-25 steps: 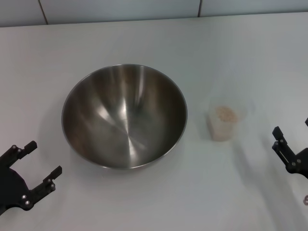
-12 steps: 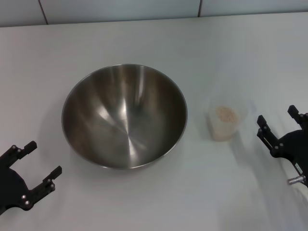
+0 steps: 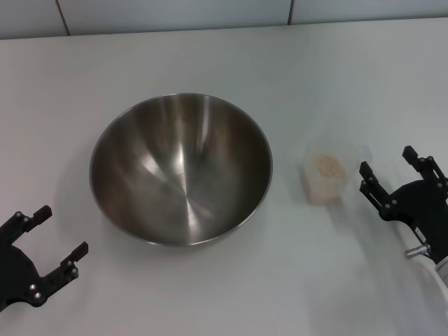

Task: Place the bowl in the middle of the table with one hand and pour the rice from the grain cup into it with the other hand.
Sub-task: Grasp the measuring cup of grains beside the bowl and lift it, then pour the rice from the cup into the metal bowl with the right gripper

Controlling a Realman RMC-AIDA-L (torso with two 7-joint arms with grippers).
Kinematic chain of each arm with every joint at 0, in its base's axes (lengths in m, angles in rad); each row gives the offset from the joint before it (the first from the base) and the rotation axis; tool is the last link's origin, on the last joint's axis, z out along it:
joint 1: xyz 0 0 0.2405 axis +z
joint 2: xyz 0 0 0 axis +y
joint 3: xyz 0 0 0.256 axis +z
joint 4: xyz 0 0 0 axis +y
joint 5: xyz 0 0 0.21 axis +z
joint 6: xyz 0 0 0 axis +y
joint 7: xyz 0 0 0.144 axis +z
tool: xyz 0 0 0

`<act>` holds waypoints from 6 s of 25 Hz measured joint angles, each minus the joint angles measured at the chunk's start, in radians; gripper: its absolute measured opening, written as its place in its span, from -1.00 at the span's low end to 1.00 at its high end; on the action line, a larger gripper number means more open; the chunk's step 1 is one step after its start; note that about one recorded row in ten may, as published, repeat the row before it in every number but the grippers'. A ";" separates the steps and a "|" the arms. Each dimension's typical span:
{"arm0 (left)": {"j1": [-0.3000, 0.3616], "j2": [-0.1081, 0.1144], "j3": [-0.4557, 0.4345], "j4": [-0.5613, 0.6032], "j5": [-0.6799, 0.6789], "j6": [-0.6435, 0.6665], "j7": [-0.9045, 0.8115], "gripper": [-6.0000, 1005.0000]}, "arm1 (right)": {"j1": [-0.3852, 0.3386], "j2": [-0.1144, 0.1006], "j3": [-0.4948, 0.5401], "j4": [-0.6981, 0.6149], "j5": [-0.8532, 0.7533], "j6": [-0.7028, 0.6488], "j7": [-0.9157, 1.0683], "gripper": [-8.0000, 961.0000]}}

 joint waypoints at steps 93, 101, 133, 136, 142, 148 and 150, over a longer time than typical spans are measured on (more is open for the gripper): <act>0.001 0.001 0.003 -0.020 0.000 -0.040 -0.002 0.50 | 0.266 0.000 0.047 0.384 -0.264 -0.090 -1.401 -0.98; -0.002 0.002 0.009 -0.018 0.000 -0.038 -0.002 0.50 | 0.263 0.000 0.047 0.377 -0.314 -0.020 -1.837 -0.98; -0.008 0.004 0.009 -0.019 0.000 -0.037 -0.001 0.51 | 0.135 0.000 0.190 0.623 -0.312 -0.009 -1.539 -0.98; -0.009 0.003 0.009 -0.020 0.000 -0.037 -0.001 0.51 | 0.106 -0.006 0.229 0.653 -0.230 -0.022 -1.121 -0.98; -0.008 0.003 0.009 -0.019 0.000 -0.035 -0.001 0.50 | 0.085 -0.012 0.292 0.570 -0.224 -0.016 -0.545 -0.98; -0.006 0.003 0.009 -0.017 0.000 -0.031 -0.001 0.50 | 0.091 -0.004 0.342 0.362 -0.222 -0.038 -0.222 -0.98; -0.006 0.002 0.009 -0.016 0.000 -0.031 -0.001 0.50 | 0.094 -0.001 0.347 0.307 -0.210 -0.042 -0.204 -0.98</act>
